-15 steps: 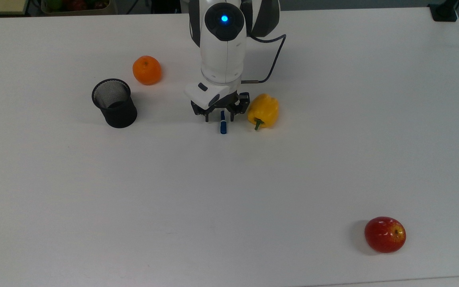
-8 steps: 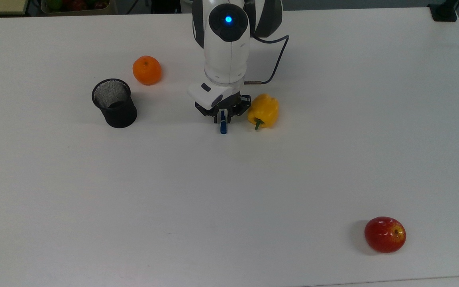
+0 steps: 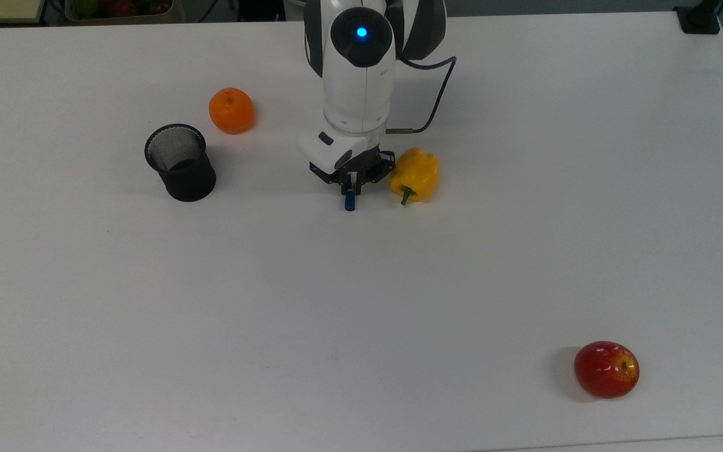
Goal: Place marker
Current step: 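Lift the marker and carry it over the black mesh pen cup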
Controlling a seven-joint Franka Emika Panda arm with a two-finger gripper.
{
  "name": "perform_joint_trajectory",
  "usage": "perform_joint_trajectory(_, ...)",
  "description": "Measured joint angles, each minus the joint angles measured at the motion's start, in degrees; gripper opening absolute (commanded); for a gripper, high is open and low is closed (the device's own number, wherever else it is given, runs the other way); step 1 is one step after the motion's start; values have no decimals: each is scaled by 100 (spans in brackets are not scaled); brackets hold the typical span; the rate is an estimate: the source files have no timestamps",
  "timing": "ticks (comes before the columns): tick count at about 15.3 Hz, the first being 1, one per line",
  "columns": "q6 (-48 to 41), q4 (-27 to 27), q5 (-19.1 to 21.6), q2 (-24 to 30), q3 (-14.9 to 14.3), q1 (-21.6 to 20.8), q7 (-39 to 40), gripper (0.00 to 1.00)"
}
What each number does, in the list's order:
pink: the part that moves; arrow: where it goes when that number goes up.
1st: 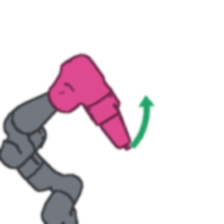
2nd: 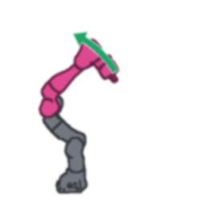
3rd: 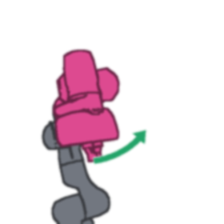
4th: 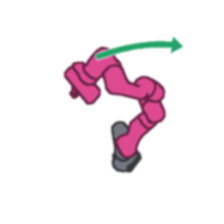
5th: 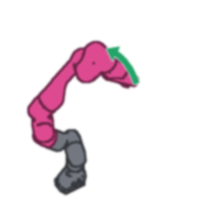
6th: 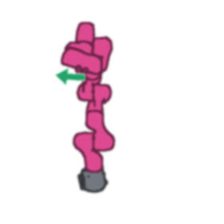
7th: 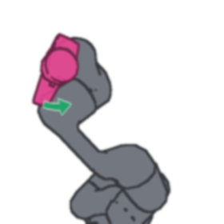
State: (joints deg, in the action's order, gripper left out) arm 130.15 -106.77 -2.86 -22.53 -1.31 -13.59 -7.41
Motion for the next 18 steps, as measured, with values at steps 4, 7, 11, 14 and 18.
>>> perform_joint_trajectory(4,0,6,0,0,0,-2,-1,10)
perform_joint_trajectory(7,0,43,0,10,-2,-1,-8,10)
perform_joint_trajectory(11,-270,242,0,146,-19,7,-23,10)
perform_joint_trajectory(14,-713,457,0,420,-42,44,-39,10)
perform_joint_trajectory(18,-832,536,0,911,-71,284,-47,10)
